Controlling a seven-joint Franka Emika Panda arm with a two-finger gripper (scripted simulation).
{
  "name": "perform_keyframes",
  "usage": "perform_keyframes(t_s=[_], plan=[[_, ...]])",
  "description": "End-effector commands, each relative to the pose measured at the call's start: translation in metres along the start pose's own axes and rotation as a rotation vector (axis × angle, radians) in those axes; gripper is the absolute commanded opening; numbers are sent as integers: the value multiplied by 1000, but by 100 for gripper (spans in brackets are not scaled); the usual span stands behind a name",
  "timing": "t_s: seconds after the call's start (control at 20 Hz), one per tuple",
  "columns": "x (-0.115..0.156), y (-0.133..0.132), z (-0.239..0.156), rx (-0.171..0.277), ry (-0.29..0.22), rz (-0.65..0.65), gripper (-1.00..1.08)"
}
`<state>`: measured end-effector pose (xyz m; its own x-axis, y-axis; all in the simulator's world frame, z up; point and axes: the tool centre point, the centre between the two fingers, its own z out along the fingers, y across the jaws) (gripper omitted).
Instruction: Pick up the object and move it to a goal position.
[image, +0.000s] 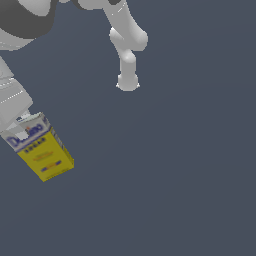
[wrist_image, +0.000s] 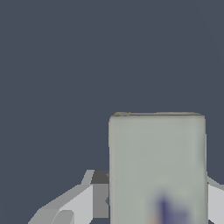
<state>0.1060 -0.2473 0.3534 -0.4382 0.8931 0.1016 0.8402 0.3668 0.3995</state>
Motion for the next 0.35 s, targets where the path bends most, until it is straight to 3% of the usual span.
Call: perform_keyframes(t_s=[0.0, 0.3], plan=[[-3, 2, -2, -4, 3, -7, -100], [-5, 3, -3, -5, 5, -11, -100]])
